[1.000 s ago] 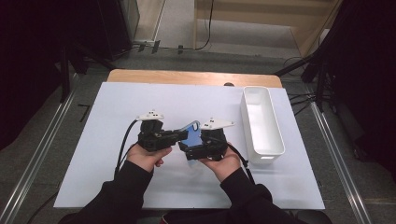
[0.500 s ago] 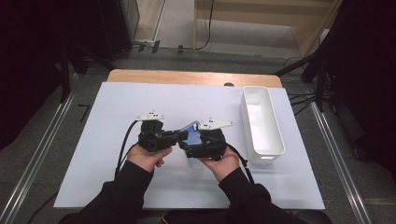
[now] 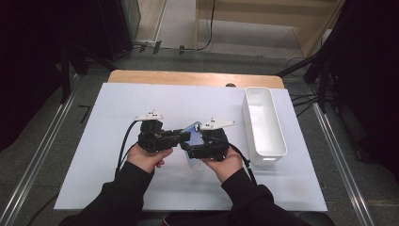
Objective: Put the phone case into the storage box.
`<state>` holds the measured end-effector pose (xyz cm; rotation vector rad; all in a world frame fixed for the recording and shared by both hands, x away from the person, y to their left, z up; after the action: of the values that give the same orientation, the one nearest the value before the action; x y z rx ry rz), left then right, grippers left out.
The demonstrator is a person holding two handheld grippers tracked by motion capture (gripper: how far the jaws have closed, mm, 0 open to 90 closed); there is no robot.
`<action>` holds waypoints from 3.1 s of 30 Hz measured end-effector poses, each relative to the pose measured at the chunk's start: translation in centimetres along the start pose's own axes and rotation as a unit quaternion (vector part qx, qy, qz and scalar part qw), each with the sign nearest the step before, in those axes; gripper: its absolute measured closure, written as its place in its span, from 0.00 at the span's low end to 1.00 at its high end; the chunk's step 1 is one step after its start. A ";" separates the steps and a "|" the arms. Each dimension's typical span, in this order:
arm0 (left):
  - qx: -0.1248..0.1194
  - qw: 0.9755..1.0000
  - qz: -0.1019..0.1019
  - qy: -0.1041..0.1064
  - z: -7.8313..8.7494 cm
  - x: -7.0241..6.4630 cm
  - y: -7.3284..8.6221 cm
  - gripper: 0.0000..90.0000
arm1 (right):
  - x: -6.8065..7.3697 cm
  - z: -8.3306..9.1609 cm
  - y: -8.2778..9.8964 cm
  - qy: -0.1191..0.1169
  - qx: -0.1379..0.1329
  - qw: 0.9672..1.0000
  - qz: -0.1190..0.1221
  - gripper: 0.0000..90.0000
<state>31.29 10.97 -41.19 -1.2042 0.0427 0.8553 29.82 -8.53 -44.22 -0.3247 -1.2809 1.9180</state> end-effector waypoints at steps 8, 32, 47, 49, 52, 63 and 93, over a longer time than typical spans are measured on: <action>0.004 1.000 -0.001 0.016 0.7 0.6 -0.5 0.55 | -0.2 0.1 0.0 -0.005 0.004 1.000 0.004 0.17; 0.055 0.993 -0.080 0.060 1.6 0.7 -0.3 0.37 | -2.1 1.5 -0.4 -0.010 0.005 1.000 0.006 0.17; 0.088 0.989 -0.114 0.042 1.2 1.9 1.5 0.32 | -2.6 2.4 -0.7 -0.030 0.001 1.000 0.003 0.17; 0.090 0.989 -0.113 0.039 1.2 2.1 1.9 0.32 | -2.7 2.5 -0.7 -0.029 0.001 1.000 0.004 0.17; 0.091 0.989 -0.115 0.031 1.2 2.3 2.5 0.32 | -2.8 2.7 -0.7 -0.030 0.000 1.000 0.003 0.17; 0.095 0.986 -0.135 0.021 1.7 2.7 4.5 0.32 | -3.1 3.2 -0.9 -0.028 -0.003 1.000 0.005 0.17; 0.108 0.985 -0.134 0.002 4.6 4.3 6.9 0.32 | -4.3 5.9 -2.6 -0.017 -0.008 1.000 0.004 0.17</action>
<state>28.32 17.81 -46.87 -0.9801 -0.0235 0.5954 30.37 -15.08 -40.14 -0.3065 -1.3206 1.9272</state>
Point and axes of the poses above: each handheld gripper's, and its own axes: z roughly backward along the jaws, y roughly out of its underside, x roughly to its left, the point moved 1 cm from there along -z, roughly forward along the jaws, and after that the axes turned 6 degrees about -x, right-handed, at the moved point
